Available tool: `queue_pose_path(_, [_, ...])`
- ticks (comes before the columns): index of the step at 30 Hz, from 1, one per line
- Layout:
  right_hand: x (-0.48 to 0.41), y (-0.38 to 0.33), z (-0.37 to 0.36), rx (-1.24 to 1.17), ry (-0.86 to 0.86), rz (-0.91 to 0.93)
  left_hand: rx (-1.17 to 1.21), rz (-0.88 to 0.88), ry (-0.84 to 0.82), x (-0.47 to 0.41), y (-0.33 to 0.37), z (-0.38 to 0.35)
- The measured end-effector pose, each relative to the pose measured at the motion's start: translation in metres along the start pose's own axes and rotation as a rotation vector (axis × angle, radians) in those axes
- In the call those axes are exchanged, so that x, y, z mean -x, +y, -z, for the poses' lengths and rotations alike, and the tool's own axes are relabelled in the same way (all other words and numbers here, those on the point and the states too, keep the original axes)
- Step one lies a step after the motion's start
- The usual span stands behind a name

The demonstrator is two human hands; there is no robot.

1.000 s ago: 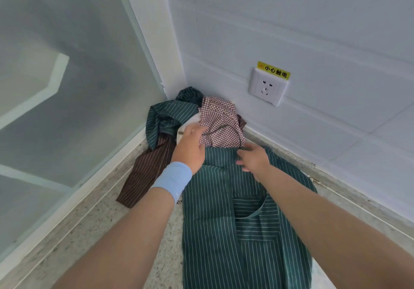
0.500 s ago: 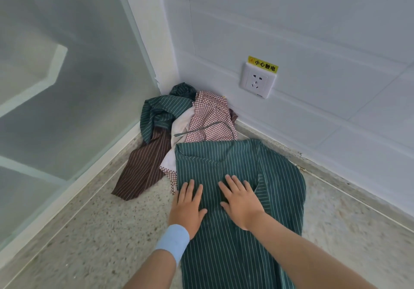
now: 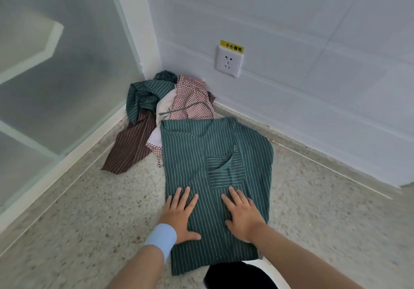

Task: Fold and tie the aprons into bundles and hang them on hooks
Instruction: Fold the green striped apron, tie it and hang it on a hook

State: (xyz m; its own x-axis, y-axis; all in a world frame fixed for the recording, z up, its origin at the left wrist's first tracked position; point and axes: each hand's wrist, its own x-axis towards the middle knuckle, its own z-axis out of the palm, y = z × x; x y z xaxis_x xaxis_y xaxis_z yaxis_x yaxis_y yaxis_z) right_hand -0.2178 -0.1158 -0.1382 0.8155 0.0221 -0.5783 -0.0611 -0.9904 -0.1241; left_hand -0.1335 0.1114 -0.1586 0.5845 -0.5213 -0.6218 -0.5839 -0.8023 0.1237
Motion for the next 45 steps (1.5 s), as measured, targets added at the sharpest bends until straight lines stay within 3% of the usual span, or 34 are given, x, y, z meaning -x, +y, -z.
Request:
queue_pose_path(2, [0.002,0.006,0.006,-0.078,-0.006,0.012,-0.07,-0.018,-0.108,-0.002,-0.011,0.019])
queue_pose_path(4, [0.011,0.012,0.008,-0.186,0.114,-0.053,-0.075,0.005,-0.095,0.0,-0.01,0.033])
queue_pose_path(8, [0.032,0.024,0.0,-0.308,0.407,-0.426,0.117,0.009,0.28,0.007,0.024,0.042])
queue_pose_path(10, [0.041,0.034,-0.006,-0.401,0.329,-0.627,0.153,-0.079,0.365,0.008,0.049,0.041])
queue_pose_path(12, [0.048,0.042,-0.011,-0.495,0.171,-0.706,0.239,-0.129,0.345,0.008,0.075,0.038])
queue_pose_path(16, [0.05,0.05,-0.023,-0.571,0.123,-0.613,0.37,-0.155,0.143,0.004,0.116,0.031])
queue_pose_path(19, [0.052,0.047,-0.018,-0.881,0.252,-0.569,0.386,-0.112,-0.025,0.001,0.13,0.029])
queue_pose_path(21, [0.057,0.045,-0.007,-1.111,0.383,-0.548,0.448,-0.08,-0.026,-0.001,0.135,0.035])
queue_pose_path(24, [0.062,0.043,0.009,-1.254,0.469,-0.455,0.864,-0.031,0.04,0.002,0.143,0.059])
queue_pose_path(26, [0.066,0.036,0.022,-1.242,0.456,-0.345,1.302,0.02,-0.048,0.006,0.145,0.077])
queue_pose_path(28, [0.065,0.025,0.031,-1.265,0.377,-0.204,1.478,0.041,-0.134,0.008,0.14,0.086])
queue_pose_path(31, [0.068,0.006,0.044,-1.415,0.243,-0.049,1.405,0.107,-0.07,0.011,0.127,0.085])
queue_pose_path(33, [0.064,-0.002,0.046,-1.514,0.208,-0.05,1.499,0.13,-0.027,0.014,0.115,0.083])
queue_pose_path(38, [0.045,-0.024,0.042,-1.532,0.229,-0.265,1.635,0.079,-0.033,0.026,0.082,0.082])
queue_pose_path(40, [0.037,-0.03,0.039,-1.594,0.285,-0.39,1.652,0.101,0.01,0.026,0.073,0.079])
queue_pose_path(42, [0.03,-0.036,0.038,-1.673,0.229,-0.485,1.656,0.194,0.074,0.028,0.058,0.071])
queue_pose_path(45, [0.027,-0.034,0.034,-1.577,0.123,-0.543,1.203,0.407,0.197,0.027,0.028,0.049])
